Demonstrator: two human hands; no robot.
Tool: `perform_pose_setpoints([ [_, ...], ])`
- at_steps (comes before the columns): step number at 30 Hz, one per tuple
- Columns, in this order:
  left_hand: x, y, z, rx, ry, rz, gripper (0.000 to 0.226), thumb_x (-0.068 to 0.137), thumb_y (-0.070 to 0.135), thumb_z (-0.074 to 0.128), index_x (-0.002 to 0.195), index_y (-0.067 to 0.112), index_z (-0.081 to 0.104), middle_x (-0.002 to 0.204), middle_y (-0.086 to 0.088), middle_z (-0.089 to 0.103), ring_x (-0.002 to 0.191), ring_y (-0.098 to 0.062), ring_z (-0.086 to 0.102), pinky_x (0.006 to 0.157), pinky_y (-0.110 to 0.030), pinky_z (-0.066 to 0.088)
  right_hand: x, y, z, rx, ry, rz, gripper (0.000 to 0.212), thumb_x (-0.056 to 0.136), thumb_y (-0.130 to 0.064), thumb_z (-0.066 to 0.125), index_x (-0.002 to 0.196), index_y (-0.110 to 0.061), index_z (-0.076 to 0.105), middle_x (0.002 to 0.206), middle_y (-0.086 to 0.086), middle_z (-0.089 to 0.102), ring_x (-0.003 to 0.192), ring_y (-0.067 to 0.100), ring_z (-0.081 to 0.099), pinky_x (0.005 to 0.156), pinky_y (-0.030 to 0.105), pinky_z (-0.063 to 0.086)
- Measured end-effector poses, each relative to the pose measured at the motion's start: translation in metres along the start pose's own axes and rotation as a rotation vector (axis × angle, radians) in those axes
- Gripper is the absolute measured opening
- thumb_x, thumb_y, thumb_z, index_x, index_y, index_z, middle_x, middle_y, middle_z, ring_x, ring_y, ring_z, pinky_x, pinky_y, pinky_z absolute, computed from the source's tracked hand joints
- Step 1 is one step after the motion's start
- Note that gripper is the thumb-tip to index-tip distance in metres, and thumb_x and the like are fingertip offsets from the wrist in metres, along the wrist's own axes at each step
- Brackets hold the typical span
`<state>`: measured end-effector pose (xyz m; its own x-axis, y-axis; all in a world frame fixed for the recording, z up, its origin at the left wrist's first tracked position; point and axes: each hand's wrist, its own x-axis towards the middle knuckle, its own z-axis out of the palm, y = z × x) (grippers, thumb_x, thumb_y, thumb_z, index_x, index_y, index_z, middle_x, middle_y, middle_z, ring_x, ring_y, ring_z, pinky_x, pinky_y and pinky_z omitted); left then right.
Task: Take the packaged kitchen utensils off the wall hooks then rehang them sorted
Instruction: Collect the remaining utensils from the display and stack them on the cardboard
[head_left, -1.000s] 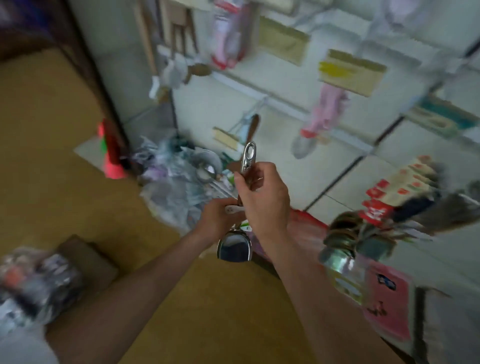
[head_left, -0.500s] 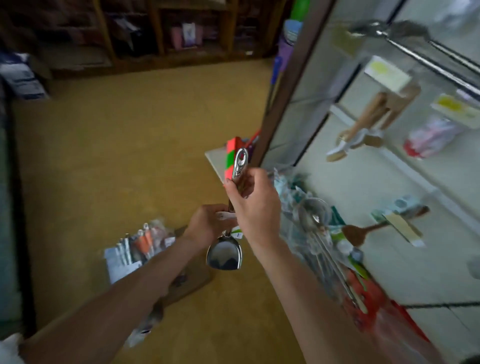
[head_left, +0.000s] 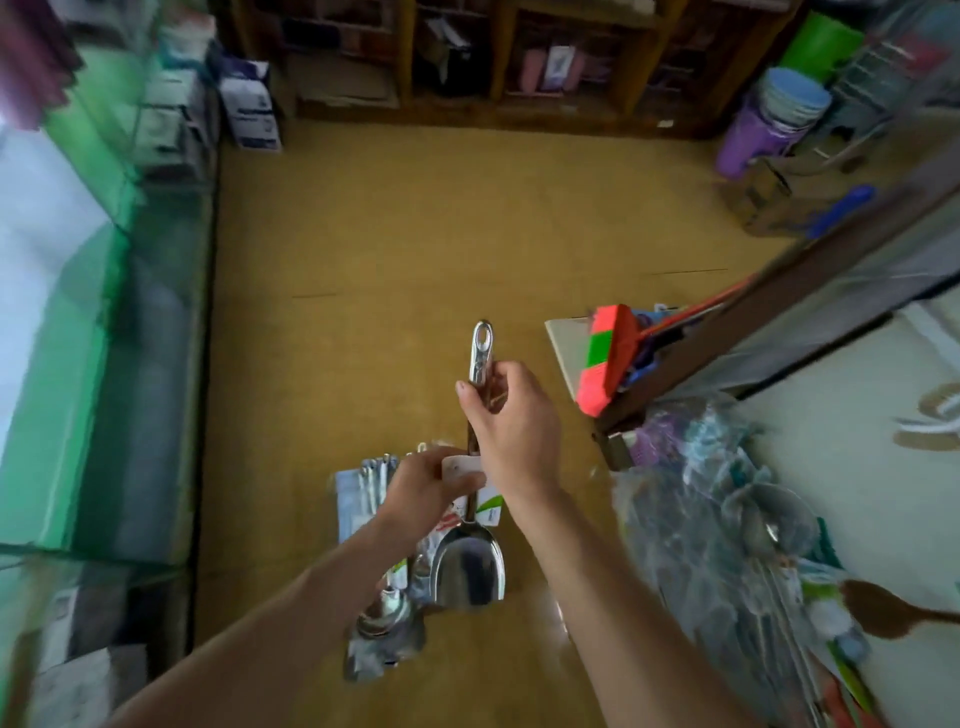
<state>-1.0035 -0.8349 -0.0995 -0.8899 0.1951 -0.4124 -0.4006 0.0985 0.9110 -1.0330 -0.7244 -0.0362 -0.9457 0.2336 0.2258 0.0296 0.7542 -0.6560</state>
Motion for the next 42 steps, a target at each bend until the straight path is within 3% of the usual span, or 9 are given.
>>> perform_pose_setpoints([
  [7,0.038,-0.101,-0.037,-0.038,0.151,-0.166,0.019,0.079,0.025,0.08,0.082,0.007,0.073,0.066,-0.002,0.062,0.059,-0.013,0.051,0.058,-0.029,0.04,0.002,0.04,0.121,-0.026,-0.256,0.029,0.025,0.091,-0.042,0.067,0.093,-0.018,0.064,0.087,-0.004,0.066,0.078,0.016,0.061,0.065,0.032,0.045],
  [15,0.084,-0.259,-0.03,-0.114,0.224,-0.334,0.017,0.085,0.024,0.076,0.071,0.014,0.072,0.063,0.003,0.067,0.048,-0.004,0.049,0.049,-0.02,0.038,-0.039,0.166,0.282,-0.163,-0.546,0.114,0.03,0.093,-0.042,0.063,0.08,-0.016,0.056,0.081,0.001,0.062,0.072,0.022,0.056,0.059,0.031,0.033],
  [19,0.097,-0.319,-0.034,-0.119,0.251,-0.434,0.02,0.086,0.031,0.073,0.07,0.019,0.075,0.072,0.002,0.075,0.058,-0.012,0.055,0.058,-0.033,0.042,-0.061,0.216,0.334,-0.199,-0.6,0.152,0.031,0.094,-0.041,0.063,0.083,-0.013,0.057,0.087,0.009,0.065,0.073,0.027,0.059,0.059,0.029,0.03],
  [21,0.106,-0.336,-0.036,-0.132,0.271,-0.464,0.02,0.087,0.025,0.073,0.07,0.014,0.072,0.062,0.008,0.07,0.056,-0.009,0.055,0.057,-0.03,0.046,-0.067,0.232,0.352,-0.203,-0.622,0.171,0.033,0.094,-0.042,0.064,0.088,-0.01,0.06,0.087,0.009,0.066,0.072,0.026,0.059,0.058,0.029,0.032],
  [23,0.116,-0.348,-0.037,-0.142,0.284,-0.476,0.025,0.09,0.017,0.07,0.066,0.011,0.065,0.044,0.014,0.052,0.043,-0.002,0.041,0.045,-0.019,0.035,-0.066,0.244,0.367,-0.209,-0.618,0.193,0.034,0.094,-0.042,0.064,0.085,-0.01,0.058,0.089,0.01,0.065,0.068,0.023,0.055,0.053,0.027,0.03],
  [27,0.133,-0.355,-0.04,-0.141,0.325,-0.483,0.016,0.092,0.008,0.065,0.102,-0.003,0.07,0.057,0.009,0.06,0.04,0.004,0.045,0.042,-0.014,0.036,-0.056,0.252,0.383,-0.252,-0.623,0.187,0.031,0.096,-0.041,0.063,0.089,-0.01,0.059,0.089,0.006,0.061,0.068,0.018,0.051,0.048,0.024,0.023],
  [31,0.14,-0.348,-0.041,-0.07,0.359,-0.475,0.05,0.091,0.013,0.068,0.138,0.008,0.05,0.117,-0.008,0.07,0.085,-0.005,0.068,0.077,-0.021,0.056,-0.051,0.254,0.386,-0.287,-0.632,0.151,0.038,0.096,-0.04,0.062,0.118,-0.009,0.061,0.112,0.009,0.062,0.099,0.03,0.06,0.069,0.029,0.034],
  [35,0.136,-0.325,-0.05,0.176,0.412,-0.403,0.06,0.093,0.03,0.067,0.146,0.018,0.043,0.145,-0.004,0.05,0.13,-0.019,0.049,0.107,-0.034,0.041,-0.05,0.243,0.372,-0.271,-0.634,0.097,0.046,0.098,-0.04,0.057,0.134,-0.012,0.054,0.127,0.009,0.058,0.115,0.03,0.056,0.08,0.034,0.041],
  [42,0.126,-0.249,-0.084,0.723,0.394,-0.232,0.072,0.098,0.056,0.041,0.156,0.024,0.014,0.164,-0.005,0.009,0.15,-0.024,0.008,0.122,-0.046,0.011,-0.034,0.224,0.306,-0.251,-0.529,0.051,0.07,0.095,-0.06,0.034,0.142,-0.011,0.047,0.14,0.014,0.052,0.128,0.034,0.048,0.103,0.049,0.042],
])
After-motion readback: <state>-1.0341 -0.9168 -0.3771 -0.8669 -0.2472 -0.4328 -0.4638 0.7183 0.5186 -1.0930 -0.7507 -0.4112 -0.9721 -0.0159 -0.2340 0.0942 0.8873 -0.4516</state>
